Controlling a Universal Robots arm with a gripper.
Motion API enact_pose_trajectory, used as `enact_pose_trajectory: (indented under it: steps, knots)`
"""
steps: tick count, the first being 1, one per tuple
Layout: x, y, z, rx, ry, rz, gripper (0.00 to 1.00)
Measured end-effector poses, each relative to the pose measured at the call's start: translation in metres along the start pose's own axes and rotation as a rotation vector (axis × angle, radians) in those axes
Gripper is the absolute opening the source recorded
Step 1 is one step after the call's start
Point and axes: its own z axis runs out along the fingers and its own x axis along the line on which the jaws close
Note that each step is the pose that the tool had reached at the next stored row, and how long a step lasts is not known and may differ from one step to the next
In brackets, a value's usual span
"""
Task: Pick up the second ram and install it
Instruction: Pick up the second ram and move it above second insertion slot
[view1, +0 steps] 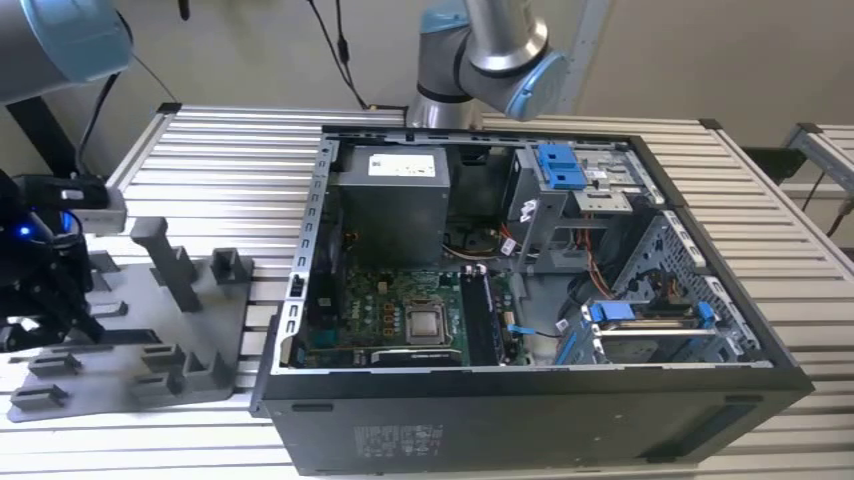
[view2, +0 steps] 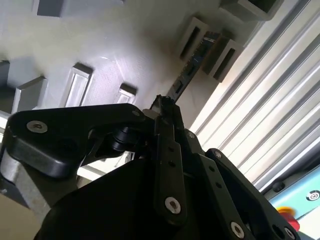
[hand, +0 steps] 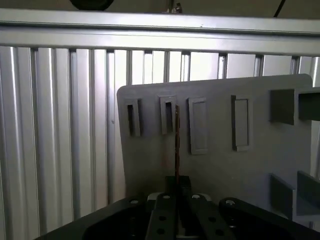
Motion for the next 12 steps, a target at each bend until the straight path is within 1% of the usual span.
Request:
enact_pose_trajectory:
  steps: [9,12]
  knots:
    - [-0.0004,-0.0012,-0.0215,0.0002,-0.0002,0.01,0.14]
    - [-0.0006,-0.0016,-0.0272,0.0002,-0.0002,0.011,0.14]
